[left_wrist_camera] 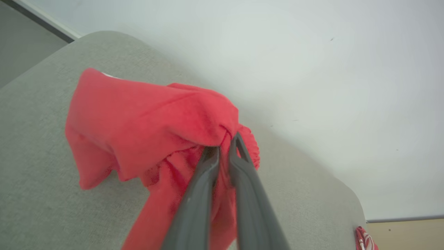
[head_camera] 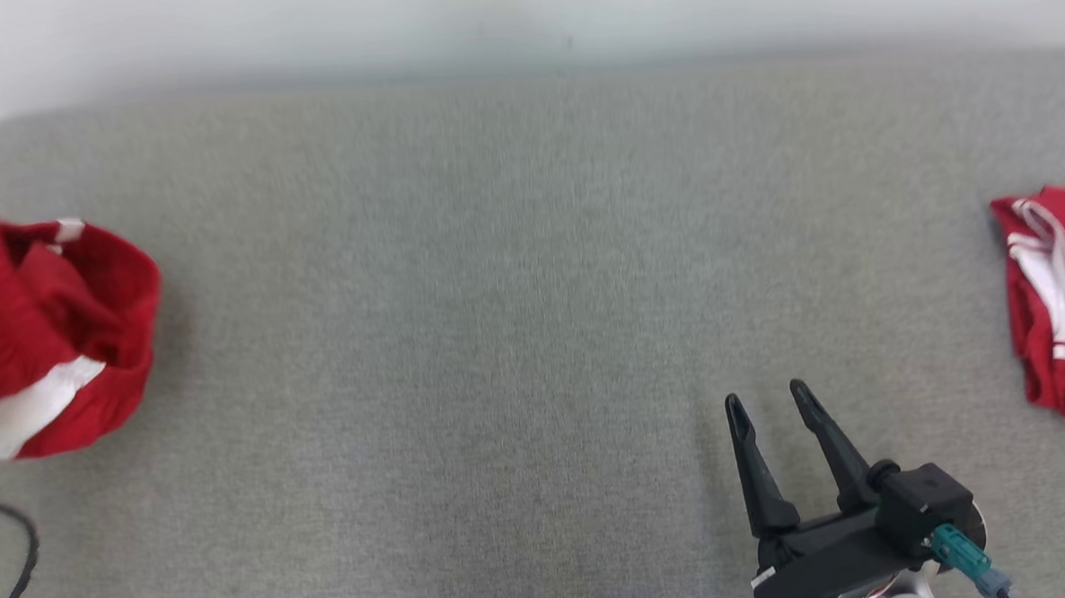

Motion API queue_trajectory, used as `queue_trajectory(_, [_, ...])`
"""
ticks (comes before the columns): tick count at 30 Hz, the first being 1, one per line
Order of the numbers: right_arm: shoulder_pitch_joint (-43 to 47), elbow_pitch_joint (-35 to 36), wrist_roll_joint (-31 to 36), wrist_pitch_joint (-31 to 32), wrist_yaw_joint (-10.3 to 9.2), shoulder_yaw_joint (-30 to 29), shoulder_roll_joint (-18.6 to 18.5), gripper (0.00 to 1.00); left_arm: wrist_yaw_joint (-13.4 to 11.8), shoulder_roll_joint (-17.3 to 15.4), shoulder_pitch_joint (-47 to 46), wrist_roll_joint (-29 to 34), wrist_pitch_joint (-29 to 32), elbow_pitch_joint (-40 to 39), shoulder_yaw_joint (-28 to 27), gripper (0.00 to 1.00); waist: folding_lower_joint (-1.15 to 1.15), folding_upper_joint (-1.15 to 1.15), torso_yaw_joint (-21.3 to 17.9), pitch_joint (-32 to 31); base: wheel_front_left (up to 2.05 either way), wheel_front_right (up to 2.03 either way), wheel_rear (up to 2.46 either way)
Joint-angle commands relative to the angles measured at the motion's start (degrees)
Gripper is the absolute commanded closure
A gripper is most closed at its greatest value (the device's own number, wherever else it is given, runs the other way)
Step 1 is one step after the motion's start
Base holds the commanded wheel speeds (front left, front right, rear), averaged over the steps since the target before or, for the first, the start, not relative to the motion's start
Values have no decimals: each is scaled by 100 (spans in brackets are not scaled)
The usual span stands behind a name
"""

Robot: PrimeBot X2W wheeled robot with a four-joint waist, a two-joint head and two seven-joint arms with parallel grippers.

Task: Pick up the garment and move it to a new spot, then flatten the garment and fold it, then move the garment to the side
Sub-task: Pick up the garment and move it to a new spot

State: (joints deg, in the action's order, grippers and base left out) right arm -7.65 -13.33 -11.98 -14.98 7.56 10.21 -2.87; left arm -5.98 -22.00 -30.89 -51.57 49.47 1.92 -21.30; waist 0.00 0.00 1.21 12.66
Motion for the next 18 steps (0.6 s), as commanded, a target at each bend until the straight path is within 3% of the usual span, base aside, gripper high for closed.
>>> queue_trajectory(1, [104, -9, -61, -19, -16, 28, -2, 0, 66, 42, -116, 33, -31, -86, 82, 100, 0, 0, -25, -726, 0, 0, 0])
queue_trajectory(8, [322, 10, -37, -17, -16, -14, -2, 0, 281, 575, -618, -66, 93, -632, 954, 100, 0, 0, -465, -1113, 0, 0, 0])
queue_trajectory(14, [327, 23, -42, -13, -16, 85, -3, 0, 439, 1178, -626, -63, -171, -1035, 1505, 100, 0, 0, -1039, -1103, 0, 0, 0])
queue_trajectory(18, [394, 27, -23, 4, -16, 73, -2, 0, 838, 1491, -400, 238, -724, -1017, 1927, 100, 0, 0, -1359, -977, 0, 0, 0])
